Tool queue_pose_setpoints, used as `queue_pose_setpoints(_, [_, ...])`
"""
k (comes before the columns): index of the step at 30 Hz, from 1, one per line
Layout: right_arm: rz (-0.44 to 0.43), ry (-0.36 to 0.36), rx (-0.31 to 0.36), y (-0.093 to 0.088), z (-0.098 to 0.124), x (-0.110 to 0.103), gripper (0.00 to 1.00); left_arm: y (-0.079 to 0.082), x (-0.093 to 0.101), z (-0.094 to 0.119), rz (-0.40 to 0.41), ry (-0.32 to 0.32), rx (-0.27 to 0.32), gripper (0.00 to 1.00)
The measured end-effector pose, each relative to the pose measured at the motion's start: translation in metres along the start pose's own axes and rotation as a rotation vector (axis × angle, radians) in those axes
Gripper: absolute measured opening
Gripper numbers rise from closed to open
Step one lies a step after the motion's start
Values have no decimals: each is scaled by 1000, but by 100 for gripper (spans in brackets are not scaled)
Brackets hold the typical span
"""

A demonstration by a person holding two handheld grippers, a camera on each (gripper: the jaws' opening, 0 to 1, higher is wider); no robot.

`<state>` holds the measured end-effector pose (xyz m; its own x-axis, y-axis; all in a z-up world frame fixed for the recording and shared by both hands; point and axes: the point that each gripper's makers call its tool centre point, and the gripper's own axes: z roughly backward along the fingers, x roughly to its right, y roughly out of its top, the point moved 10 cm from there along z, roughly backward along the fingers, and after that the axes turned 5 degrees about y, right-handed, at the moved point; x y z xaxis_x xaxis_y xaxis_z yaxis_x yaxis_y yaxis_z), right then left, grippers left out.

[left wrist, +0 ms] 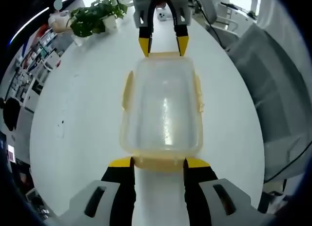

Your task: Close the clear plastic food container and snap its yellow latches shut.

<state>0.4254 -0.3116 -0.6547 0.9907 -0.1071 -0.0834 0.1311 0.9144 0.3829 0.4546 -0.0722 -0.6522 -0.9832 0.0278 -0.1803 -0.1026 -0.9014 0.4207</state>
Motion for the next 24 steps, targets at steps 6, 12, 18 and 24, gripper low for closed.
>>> queue_pose_setpoints(6, [11,-2,7,-1,-1,2,36,-2,0,-1,12,-2,6,36])
queue_pose_setpoints(12, [8,0,4,-2,-3,2,36,-2,2,0,-11,6,13,37])
queue_pose_setpoints(18, [4,12,5,-4,-2,0,39,-3,2,3,-77,8,-13,37])
queue_pose_setpoints(24, [-45,-1,44,-13,9,-2,45,-8,1,16,47,8,2,47])
